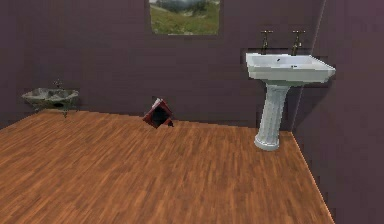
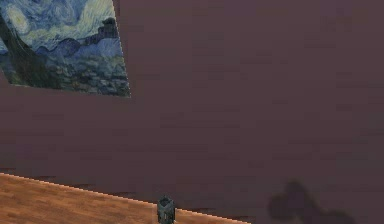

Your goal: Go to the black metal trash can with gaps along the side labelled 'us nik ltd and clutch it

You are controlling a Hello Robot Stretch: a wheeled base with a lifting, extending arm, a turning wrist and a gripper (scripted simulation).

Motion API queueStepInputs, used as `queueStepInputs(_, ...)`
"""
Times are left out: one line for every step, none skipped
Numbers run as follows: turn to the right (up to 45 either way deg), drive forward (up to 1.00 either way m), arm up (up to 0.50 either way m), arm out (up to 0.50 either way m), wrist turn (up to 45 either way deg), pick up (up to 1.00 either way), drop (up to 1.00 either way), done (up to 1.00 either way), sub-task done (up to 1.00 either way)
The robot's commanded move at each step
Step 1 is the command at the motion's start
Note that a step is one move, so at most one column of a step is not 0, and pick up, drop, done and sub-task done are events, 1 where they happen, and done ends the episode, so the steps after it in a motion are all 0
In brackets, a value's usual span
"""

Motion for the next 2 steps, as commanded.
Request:
queueStepInputs(0.0,0.0,0.0,0.0,0.0,1.0,0.0,0.0,0.0)
queueStepInputs(0.0,0.0,0.1,0.0,0.0,0.0,0.0,0.0,0.0)
